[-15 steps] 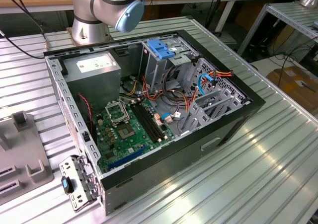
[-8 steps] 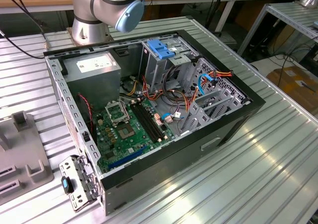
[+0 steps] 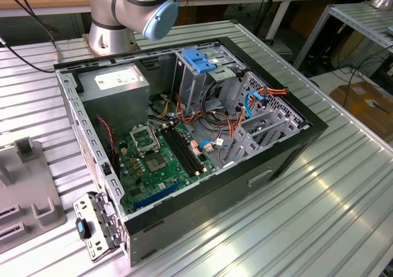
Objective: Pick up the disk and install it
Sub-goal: 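Pick up the disk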
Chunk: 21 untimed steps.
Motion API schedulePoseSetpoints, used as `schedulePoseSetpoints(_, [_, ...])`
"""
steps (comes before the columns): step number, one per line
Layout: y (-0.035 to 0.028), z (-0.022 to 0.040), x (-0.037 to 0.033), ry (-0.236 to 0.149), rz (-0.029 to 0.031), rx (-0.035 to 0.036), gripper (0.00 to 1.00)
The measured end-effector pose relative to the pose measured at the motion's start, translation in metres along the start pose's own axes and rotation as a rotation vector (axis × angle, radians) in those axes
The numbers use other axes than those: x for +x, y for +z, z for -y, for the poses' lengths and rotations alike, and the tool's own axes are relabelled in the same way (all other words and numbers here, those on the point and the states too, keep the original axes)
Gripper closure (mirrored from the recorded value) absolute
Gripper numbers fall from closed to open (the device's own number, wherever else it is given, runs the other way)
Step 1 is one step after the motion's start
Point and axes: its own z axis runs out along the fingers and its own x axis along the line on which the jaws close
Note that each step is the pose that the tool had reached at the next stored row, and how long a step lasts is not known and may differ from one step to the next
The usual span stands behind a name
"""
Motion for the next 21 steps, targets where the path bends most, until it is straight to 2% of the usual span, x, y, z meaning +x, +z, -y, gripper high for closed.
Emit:
schedulePoseSetpoints(1, [0.0000,0.0000,0.0000,-0.012,-0.0003,-0.0002,0.89])
schedulePoseSetpoints(3, [0.0002,0.0000,-0.0001,-0.076,-0.0022,-0.0008,0.89])
schedulePoseSetpoints(5, [0.0003,0.0000,-0.0001,-0.120,-0.0034,-0.0013,0.89])
schedulePoseSetpoints(12, [0.0007,0.0000,0.0000,-0.245,-0.0064,-0.0019,0.89])
schedulePoseSetpoints(14, [0.0009,0.0000,0.0000,-0.305,-0.0075,-0.0017,0.89])
schedulePoseSetpoints(21, [0.0014,0.0000,0.0000,-0.446,-0.0093,-0.0001,0.89])
